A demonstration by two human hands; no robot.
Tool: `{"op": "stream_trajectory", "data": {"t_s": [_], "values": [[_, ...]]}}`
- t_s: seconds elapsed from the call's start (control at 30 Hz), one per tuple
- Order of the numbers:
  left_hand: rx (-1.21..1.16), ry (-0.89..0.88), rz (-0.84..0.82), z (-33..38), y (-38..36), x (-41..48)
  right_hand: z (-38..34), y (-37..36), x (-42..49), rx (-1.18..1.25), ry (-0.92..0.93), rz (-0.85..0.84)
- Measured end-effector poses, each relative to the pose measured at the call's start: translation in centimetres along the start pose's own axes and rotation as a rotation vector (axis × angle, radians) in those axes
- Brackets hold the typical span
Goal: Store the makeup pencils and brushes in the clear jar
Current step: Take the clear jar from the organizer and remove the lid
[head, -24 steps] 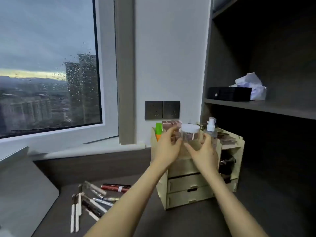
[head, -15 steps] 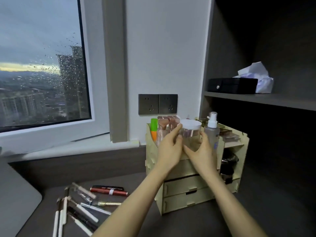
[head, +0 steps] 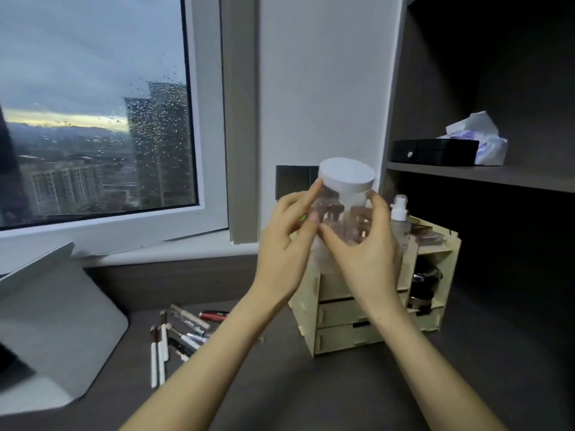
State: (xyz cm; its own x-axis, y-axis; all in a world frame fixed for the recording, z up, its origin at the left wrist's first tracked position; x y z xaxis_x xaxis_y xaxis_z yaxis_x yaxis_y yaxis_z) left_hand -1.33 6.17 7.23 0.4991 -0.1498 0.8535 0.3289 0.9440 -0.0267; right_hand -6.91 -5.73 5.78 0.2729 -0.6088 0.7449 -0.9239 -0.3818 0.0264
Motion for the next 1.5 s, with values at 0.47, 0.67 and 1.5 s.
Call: {"op": "stream_trajectory", "data": {"t_s": [0.47,0.67,1.5], "values": [[0.284,0.271,0.053,-1.8,17.0,-17.9,-0.7,-7.0,-21.3,0.120,-0.347,-0.496],[0.339,0.346,0.008,-2.9,19.9,-20.8,0.8,-9.1,-25.5,0.159,-0.409,-0.606],[0.859,-0.060,-0.170,-3.4,19.7,-18.1,-3.1,-10.9,-18.3,-0.023,0.073,-0.801]]}}
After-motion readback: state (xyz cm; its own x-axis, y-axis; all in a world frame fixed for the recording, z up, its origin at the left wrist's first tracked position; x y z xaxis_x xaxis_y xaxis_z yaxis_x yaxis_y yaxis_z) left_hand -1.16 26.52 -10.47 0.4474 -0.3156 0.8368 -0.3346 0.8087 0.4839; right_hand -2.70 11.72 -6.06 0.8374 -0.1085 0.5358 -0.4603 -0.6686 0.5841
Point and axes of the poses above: each hand's wrist, its own x-axis towards the middle knuckle, its own y-axis out of the back of the hand, z = x × y, the point moved 6 cm from there along x, towards the middle knuckle, and after that the axes turned 7 degrees about z, right-handed, at the moved point
